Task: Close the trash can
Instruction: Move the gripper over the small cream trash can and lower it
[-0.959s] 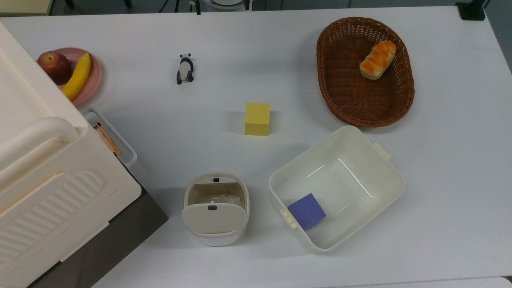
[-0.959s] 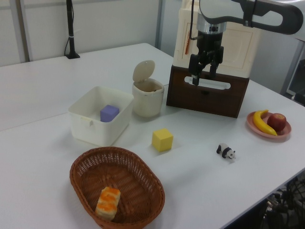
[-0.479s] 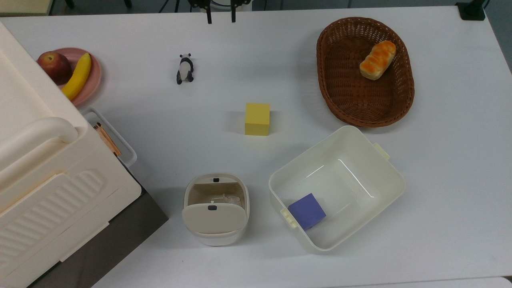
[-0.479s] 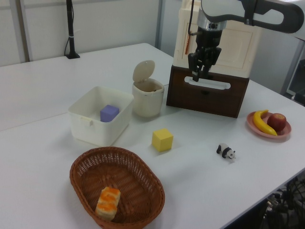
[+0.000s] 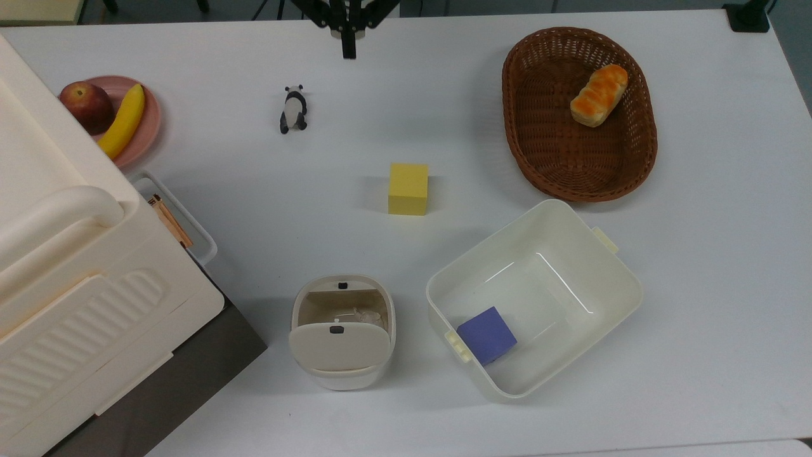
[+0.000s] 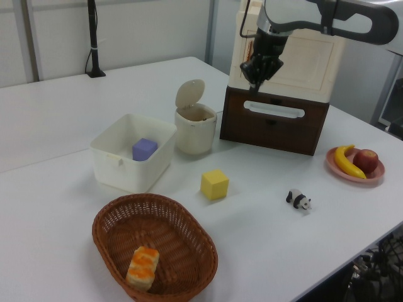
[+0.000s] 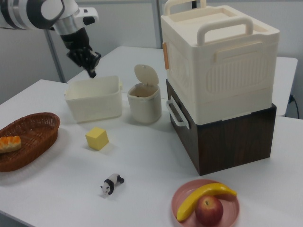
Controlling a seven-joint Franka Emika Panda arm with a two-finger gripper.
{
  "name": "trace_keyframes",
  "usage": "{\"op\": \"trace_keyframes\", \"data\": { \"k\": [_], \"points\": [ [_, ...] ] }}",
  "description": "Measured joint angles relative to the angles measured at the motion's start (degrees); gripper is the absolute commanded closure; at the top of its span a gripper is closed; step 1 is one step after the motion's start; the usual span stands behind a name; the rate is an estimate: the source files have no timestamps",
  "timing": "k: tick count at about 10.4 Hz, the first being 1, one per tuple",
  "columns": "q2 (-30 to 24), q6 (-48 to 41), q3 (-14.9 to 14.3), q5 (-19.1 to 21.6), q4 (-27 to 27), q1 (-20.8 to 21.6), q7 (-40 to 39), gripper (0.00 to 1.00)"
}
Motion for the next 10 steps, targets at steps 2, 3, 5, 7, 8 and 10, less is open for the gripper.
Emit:
{"op": "trace_keyframes", "data": {
  "k": [2,3,5,7,8,10],
  "points": [
    [3.2,13.96,-0.18,1.43,-0.15,-0.71,2.54,1.0],
    [5.31,20.42,-0.21,1.59,-0.21,-0.97,2.59,1.0],
    [10.71,32.35,-0.21,1.59,0.66,-1.01,3.09,1.0],
    [15.69,38.82,-0.22,1.59,5.32,-1.21,3.33,1.0],
    [18.68,42.74,-0.22,1.59,8.08,-1.86,3.33,1.0],
    [23.07,48.68,-0.22,1.59,10.64,-2.46,3.33,1.0]
  ]
}}
